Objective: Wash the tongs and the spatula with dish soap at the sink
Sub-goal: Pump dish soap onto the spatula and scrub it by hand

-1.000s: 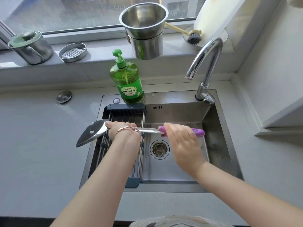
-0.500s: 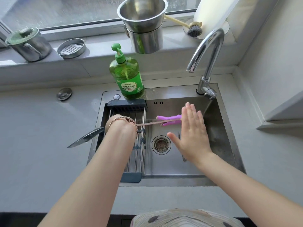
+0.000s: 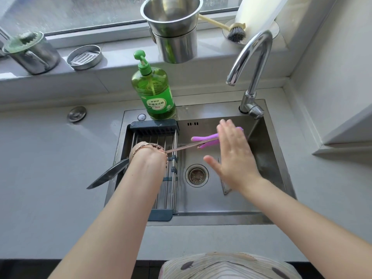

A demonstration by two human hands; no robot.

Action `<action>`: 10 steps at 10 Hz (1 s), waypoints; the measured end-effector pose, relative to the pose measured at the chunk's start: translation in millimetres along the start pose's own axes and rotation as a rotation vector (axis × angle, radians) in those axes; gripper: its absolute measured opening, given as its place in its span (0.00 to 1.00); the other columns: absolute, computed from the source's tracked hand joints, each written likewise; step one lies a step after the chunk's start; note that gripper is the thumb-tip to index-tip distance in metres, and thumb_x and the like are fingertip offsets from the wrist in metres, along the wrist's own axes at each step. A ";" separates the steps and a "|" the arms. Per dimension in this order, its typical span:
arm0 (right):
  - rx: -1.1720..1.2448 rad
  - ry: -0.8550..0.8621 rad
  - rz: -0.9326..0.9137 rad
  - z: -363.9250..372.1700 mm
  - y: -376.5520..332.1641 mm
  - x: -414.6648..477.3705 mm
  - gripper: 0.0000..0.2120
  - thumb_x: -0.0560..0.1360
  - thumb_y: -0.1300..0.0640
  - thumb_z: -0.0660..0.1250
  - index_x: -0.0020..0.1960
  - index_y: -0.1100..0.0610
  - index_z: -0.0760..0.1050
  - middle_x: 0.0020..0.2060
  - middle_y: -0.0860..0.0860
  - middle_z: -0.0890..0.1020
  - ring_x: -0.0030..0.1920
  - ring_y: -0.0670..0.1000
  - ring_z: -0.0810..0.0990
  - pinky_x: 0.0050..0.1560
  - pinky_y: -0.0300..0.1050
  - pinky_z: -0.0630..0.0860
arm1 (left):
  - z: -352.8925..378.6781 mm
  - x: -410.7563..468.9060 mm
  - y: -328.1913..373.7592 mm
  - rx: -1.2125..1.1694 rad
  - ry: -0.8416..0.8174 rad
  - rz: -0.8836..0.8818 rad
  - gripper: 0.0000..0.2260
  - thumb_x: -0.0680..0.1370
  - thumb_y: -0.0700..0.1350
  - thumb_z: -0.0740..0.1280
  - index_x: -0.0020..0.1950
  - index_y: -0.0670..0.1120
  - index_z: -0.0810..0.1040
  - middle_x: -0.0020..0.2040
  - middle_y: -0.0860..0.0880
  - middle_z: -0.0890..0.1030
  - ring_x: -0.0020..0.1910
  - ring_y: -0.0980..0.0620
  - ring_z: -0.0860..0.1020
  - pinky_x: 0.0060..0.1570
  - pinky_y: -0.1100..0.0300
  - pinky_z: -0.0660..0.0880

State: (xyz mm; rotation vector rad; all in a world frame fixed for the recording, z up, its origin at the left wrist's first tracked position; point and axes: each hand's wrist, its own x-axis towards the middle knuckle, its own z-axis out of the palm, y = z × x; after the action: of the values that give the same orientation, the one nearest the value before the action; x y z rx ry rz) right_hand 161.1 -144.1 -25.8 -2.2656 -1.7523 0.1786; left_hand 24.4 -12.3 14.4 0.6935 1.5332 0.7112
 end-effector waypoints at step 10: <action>0.057 0.029 -0.153 -20.2 -41.1 -11.2 0.16 0.80 0.51 0.55 0.45 0.55 0.79 0.35 0.50 0.80 0.32 0.55 0.79 0.28 0.44 0.73 | -13.8 -4.5 -5.0 -1.009 -0.411 0.056 0.34 0.76 0.66 0.50 0.17 0.47 0.57 0.14 0.53 0.57 0.12 0.57 0.54 0.15 0.69 0.50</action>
State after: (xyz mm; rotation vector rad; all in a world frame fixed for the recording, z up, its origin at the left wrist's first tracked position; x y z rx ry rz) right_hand 125.3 -148.2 4.5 -2.0745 -1.8709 0.1620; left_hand 10.8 -19.5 14.2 0.0900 0.6308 1.1630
